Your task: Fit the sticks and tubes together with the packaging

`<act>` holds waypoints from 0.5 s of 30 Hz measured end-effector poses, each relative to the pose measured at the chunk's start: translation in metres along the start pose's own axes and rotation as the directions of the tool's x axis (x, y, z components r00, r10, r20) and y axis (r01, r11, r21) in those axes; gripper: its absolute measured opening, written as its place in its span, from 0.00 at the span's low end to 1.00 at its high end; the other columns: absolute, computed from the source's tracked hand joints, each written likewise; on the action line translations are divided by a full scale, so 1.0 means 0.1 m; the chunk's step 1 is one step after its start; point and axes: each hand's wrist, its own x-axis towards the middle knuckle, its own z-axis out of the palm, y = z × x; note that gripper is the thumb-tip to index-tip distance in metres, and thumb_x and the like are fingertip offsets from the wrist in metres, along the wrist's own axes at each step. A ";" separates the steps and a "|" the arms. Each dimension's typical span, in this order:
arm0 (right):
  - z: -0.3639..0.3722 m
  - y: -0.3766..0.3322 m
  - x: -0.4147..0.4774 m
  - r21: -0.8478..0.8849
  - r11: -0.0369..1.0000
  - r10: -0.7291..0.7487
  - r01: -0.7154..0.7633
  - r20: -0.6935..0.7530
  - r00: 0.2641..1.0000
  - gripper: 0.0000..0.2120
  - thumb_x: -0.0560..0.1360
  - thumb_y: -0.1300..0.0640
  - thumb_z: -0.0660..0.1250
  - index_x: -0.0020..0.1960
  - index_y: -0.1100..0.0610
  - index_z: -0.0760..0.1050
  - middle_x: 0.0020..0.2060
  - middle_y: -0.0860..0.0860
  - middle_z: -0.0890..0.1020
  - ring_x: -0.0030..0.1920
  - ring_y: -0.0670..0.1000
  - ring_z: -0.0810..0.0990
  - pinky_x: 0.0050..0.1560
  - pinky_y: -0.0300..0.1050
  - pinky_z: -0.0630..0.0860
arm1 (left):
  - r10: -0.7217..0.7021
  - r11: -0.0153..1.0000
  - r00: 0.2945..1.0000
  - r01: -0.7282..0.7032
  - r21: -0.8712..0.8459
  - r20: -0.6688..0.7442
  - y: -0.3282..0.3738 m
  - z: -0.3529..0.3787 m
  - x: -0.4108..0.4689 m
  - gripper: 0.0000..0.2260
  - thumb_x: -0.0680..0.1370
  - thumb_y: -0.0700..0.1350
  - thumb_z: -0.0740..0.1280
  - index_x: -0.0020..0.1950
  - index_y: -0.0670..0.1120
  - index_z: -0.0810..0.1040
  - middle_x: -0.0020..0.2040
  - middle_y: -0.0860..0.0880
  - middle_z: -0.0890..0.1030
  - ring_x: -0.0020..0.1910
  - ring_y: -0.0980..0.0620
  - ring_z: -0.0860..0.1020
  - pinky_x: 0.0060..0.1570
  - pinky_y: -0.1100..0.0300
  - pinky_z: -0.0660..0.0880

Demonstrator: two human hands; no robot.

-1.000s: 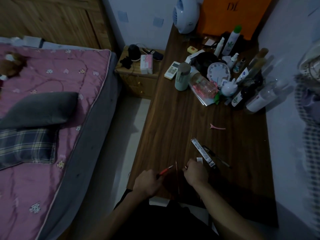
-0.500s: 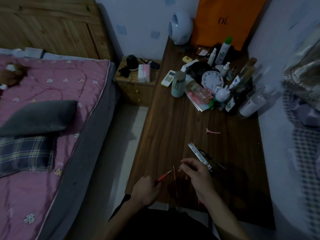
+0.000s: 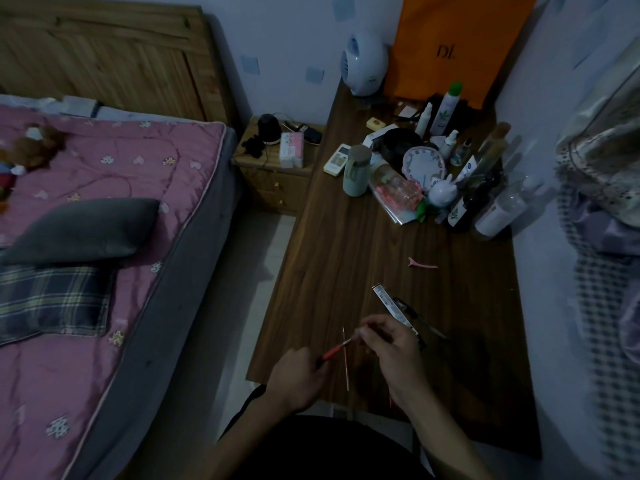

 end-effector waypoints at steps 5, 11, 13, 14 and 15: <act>0.03 0.02 -0.05 -0.123 0.992 -0.017 0.026 0.072 0.997 0.07 0.74 0.57 0.71 0.46 0.44 0.82 0.45 0.43 0.85 0.48 0.43 0.83 0.47 0.40 0.77 | 0.011 1.000 1.000 -0.011 -0.003 0.006 0.04 0.02 -0.02 0.19 0.79 0.57 0.60 0.35 0.47 0.77 0.32 0.48 0.79 0.31 0.49 0.78 0.33 0.52 0.76; 0.03 -0.01 -0.07 -0.230 0.973 0.036 0.007 0.186 0.982 0.11 0.80 0.52 0.63 0.40 0.47 0.79 0.35 0.46 0.82 0.38 0.45 0.80 0.40 0.38 0.75 | 0.049 0.995 0.998 -0.047 0.085 -0.026 0.06 0.03 -0.02 0.21 0.78 0.60 0.58 0.31 0.49 0.73 0.25 0.52 0.73 0.26 0.56 0.74 0.26 0.65 0.65; 0.03 -0.01 -0.09 -0.270 0.962 0.090 -0.036 0.193 0.977 0.16 0.81 0.48 0.60 0.37 0.46 0.78 0.31 0.44 0.79 0.36 0.42 0.79 0.37 0.36 0.74 | 0.060 0.994 0.998 -0.056 0.095 -0.035 0.07 0.03 -0.01 0.22 0.77 0.61 0.58 0.30 0.48 0.71 0.25 0.52 0.72 0.26 0.56 0.74 0.26 0.62 0.64; 0.04 0.00 -0.10 -0.283 0.958 0.105 -0.052 0.177 0.979 0.18 0.81 0.45 0.59 0.36 0.46 0.78 0.29 0.44 0.78 0.33 0.40 0.78 0.37 0.36 0.73 | 0.069 0.993 0.997 -0.065 0.099 -0.032 0.07 0.03 -0.01 0.22 0.77 0.61 0.58 0.29 0.49 0.71 0.24 0.53 0.72 0.25 0.56 0.73 0.25 0.63 0.62; 0.04 0.00 -0.11 -0.280 0.958 0.110 -0.061 0.162 0.981 0.19 0.81 0.44 0.58 0.35 0.47 0.77 0.28 0.43 0.77 0.31 0.39 0.77 0.36 0.36 0.73 | 0.080 0.992 0.996 -0.077 0.103 -0.026 0.08 0.03 0.00 0.22 0.78 0.60 0.58 0.29 0.49 0.70 0.24 0.53 0.72 0.24 0.57 0.73 0.24 0.65 0.62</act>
